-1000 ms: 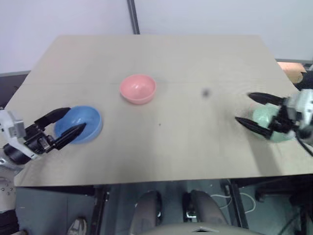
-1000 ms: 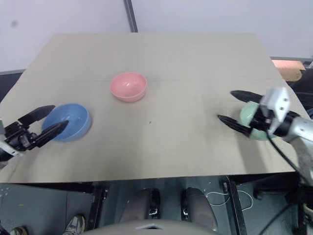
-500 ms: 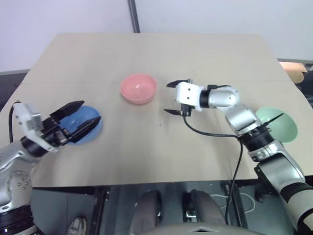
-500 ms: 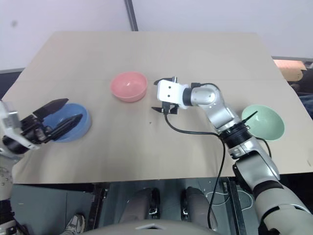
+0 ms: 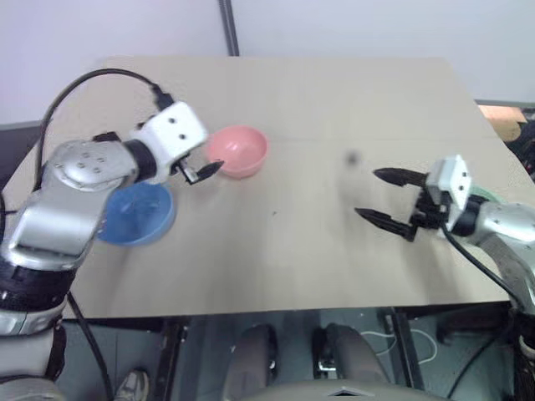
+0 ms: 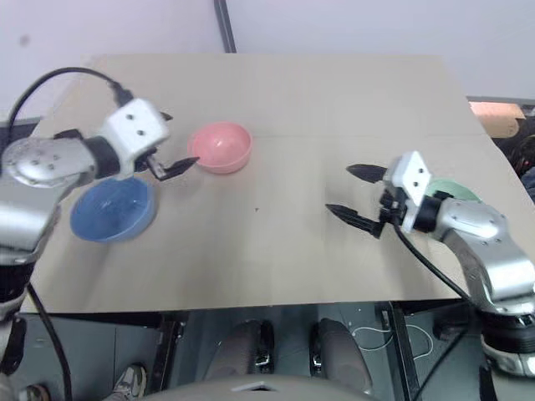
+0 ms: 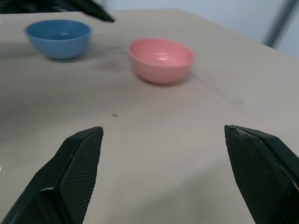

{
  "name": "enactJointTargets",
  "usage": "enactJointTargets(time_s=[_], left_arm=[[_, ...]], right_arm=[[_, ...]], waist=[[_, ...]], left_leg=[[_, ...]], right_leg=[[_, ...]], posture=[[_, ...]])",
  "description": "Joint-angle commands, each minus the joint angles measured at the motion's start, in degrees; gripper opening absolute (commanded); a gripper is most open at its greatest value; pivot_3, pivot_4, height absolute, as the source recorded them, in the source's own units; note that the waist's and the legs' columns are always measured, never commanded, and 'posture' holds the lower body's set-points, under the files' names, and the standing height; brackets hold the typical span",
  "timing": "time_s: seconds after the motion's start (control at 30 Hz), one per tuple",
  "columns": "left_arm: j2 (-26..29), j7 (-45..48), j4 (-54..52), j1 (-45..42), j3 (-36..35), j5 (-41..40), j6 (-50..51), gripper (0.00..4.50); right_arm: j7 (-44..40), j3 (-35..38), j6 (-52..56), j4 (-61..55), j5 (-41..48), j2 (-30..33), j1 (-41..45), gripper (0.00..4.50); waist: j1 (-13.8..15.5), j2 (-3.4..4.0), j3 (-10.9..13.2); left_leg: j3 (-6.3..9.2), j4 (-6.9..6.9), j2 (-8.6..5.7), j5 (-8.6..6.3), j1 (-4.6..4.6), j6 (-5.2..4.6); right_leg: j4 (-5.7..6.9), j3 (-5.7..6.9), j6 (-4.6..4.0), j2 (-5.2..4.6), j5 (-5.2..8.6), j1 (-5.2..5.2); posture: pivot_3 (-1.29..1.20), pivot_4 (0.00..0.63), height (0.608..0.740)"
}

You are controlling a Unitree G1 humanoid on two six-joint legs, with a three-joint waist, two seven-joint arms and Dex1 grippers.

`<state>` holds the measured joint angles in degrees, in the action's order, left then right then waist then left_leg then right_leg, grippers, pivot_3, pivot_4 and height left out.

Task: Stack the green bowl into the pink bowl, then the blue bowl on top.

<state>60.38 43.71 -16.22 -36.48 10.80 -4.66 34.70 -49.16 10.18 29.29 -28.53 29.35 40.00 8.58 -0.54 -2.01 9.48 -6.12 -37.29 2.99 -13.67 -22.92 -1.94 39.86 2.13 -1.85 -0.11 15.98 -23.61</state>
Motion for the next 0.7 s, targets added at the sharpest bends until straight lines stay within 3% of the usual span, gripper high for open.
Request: enactJointTargets(time_s=[0.03,0.2,0.43,0.7], left_arm=[[-1.46,2.96,5.27,-5.82,6.29,7.73,-4.22,4.47],[-6.21,4.8,11.72,-10.88,11.97,14.52,-5.18,4.47],[-11.8,6.56,17.55,-14.22,16.12,21.82,-5.33,4.47],[-15.12,9.9,18.05,-13.52,16.3,23.79,-5.46,0.64]], right_arm=[[4.44,6.99,3.01,-6.37,2.0,1.15,-4.16,4.5],[7.51,10.8,4.92,-9.66,4.76,0.92,-7.22,4.5],[10.0,10.71,5.09,-11.52,6.36,1.12,-6.48,4.5],[11.71,8.86,5.08,-11.67,6.17,1.53,-4.8,4.5]], waist=[[-0.26,0.0,0.01],[-0.12,-0.02,0.01],[-0.07,-0.05,0.02],[-0.02,-0.05,0.03]], left_leg=[[-0.04,0.0,0.04,0.0,0.03,0.0],[-0.1,-0.09,0.06,0.0,0.03,-0.03],[-0.09,-0.13,0.03,0.05,-0.05,0.04],[-0.09,-0.13,0.03,0.06,-0.07,0.05]], right_leg=[[0.01,-0.02,0.01,0.04,0.0,0.0],[0.01,-0.1,0.04,0.08,0.02,-0.01],[-0.02,-0.12,0.05,0.08,0.02,-0.02],[-0.01,-0.12,0.05,0.07,0.02,-0.04]], posture=[[0.0,0.15,0.74],[0.0,0.15,0.74],[0.0,0.15,0.74],[0.0,0.15,0.74]])
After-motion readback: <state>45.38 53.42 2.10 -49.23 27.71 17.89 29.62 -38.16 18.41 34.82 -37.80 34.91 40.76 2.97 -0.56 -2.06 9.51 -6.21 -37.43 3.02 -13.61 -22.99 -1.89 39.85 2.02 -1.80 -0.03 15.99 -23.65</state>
